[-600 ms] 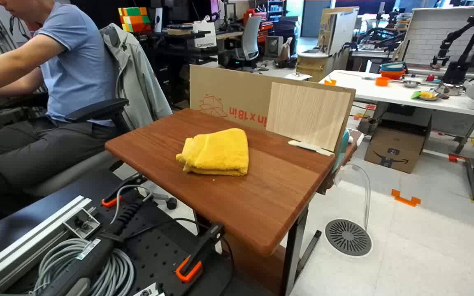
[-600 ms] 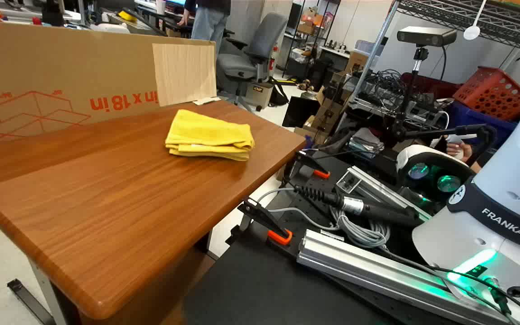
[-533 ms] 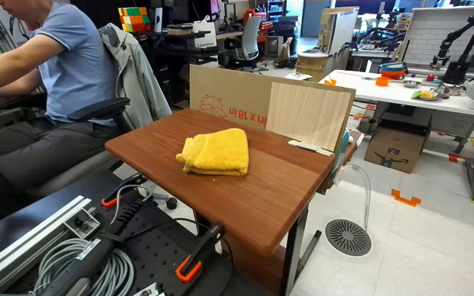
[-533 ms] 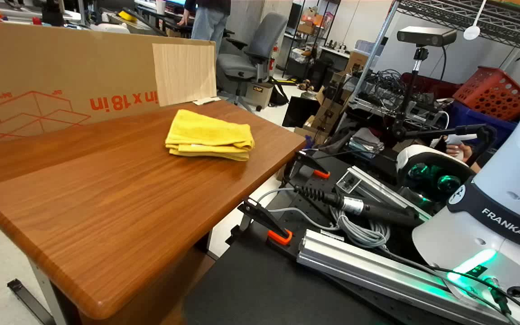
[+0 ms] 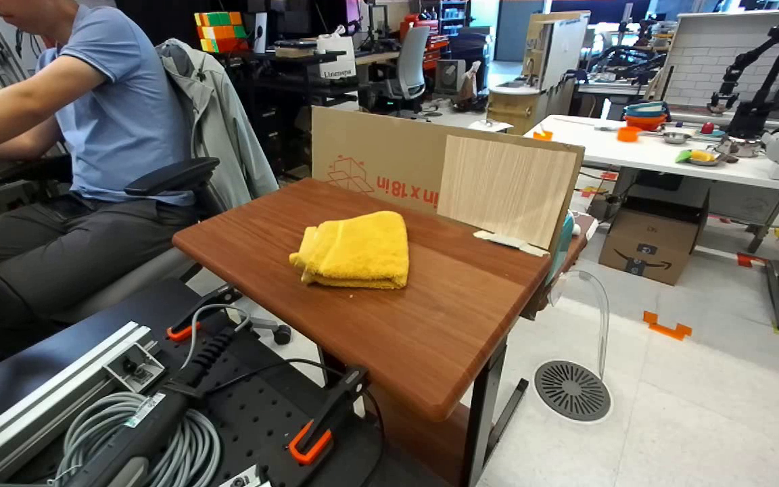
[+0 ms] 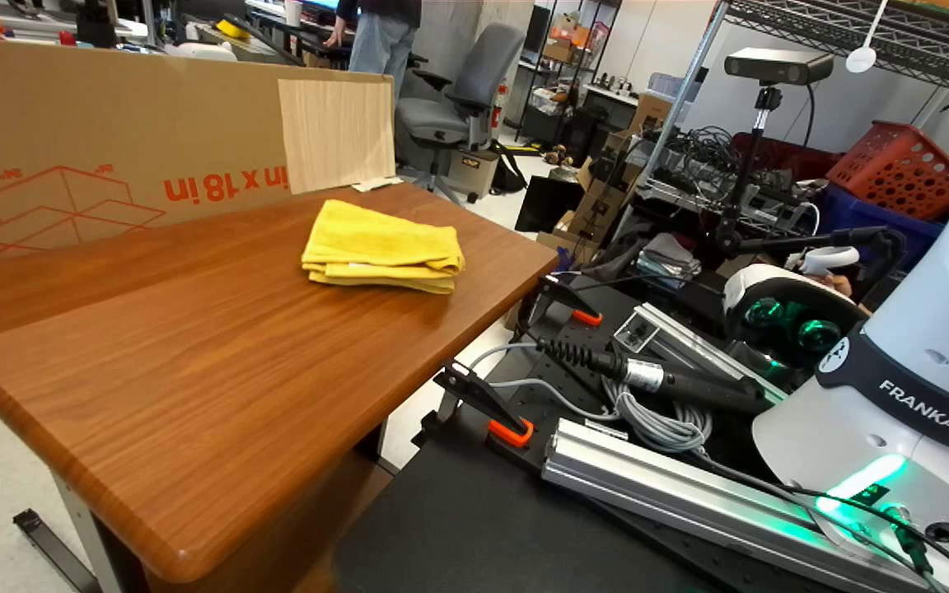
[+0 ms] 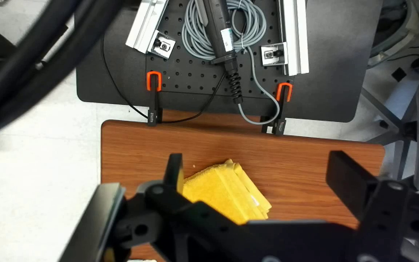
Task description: Use the yellow towel to wipe the table
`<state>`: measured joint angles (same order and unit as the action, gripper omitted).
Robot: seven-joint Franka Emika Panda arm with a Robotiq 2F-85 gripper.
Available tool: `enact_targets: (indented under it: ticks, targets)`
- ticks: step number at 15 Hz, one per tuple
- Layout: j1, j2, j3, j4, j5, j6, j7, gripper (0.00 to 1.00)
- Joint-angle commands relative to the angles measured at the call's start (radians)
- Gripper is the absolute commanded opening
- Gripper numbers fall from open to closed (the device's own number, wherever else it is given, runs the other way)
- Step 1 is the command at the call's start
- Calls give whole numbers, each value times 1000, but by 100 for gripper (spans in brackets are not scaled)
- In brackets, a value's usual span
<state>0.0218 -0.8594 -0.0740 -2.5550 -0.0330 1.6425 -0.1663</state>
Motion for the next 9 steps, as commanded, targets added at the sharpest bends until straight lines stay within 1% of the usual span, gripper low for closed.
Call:
enact_targets:
  ticks: [1,3,4,6,7,9]
  targets:
    - [5,8,5,4,2,5,-3,100]
    - [17,24,21,7,-5,33,-9,100]
    - [35,54,28,20,3,46,-23,100]
    - [72,118,47,36,17,130,-42,100]
    - [83,147,57,42,22,174,-40,100]
    - [105,243,78,67,47,267,-15,100]
